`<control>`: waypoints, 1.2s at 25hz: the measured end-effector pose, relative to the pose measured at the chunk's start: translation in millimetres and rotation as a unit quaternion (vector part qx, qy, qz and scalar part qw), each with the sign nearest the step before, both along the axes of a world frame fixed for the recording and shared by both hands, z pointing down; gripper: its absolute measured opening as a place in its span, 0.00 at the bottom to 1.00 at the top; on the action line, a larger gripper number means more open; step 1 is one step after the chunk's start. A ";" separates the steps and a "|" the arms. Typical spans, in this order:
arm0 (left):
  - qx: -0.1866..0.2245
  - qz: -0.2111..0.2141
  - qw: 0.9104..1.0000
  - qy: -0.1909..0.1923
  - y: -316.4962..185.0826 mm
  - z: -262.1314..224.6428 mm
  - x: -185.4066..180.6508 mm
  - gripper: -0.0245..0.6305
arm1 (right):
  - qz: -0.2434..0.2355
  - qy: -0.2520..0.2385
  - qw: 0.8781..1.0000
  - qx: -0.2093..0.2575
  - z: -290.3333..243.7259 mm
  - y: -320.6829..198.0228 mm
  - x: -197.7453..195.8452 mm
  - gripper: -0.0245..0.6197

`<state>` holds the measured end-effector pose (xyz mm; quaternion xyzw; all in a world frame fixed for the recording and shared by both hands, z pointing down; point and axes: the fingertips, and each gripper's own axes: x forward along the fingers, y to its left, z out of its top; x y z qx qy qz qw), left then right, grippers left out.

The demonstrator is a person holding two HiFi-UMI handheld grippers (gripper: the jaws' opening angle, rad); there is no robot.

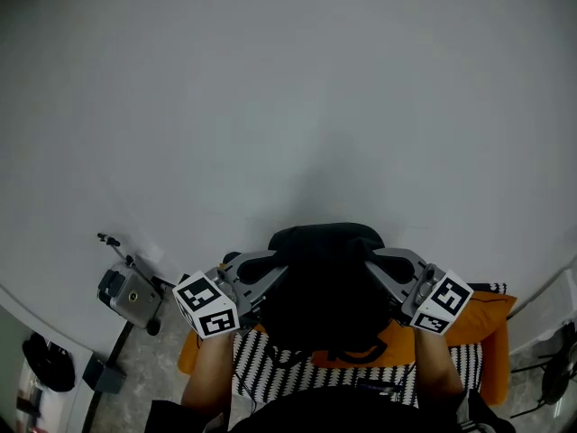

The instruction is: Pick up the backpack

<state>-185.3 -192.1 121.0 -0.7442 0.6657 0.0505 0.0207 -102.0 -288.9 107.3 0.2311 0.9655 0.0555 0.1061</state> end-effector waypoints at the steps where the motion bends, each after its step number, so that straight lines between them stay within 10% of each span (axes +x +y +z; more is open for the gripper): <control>1: 0.001 -0.001 1.000 0.000 1.0 -0.4 0.8 0.10 | -0.001 0.001 1.000 0.000 0.6 0.9 0.5 0.08; 30: 0.000 -0.020 1.000 -0.008 9.1 -0.3 6.0 0.10 | -0.032 -0.003 0.999 0.000 2.1 5.8 -1.5 0.08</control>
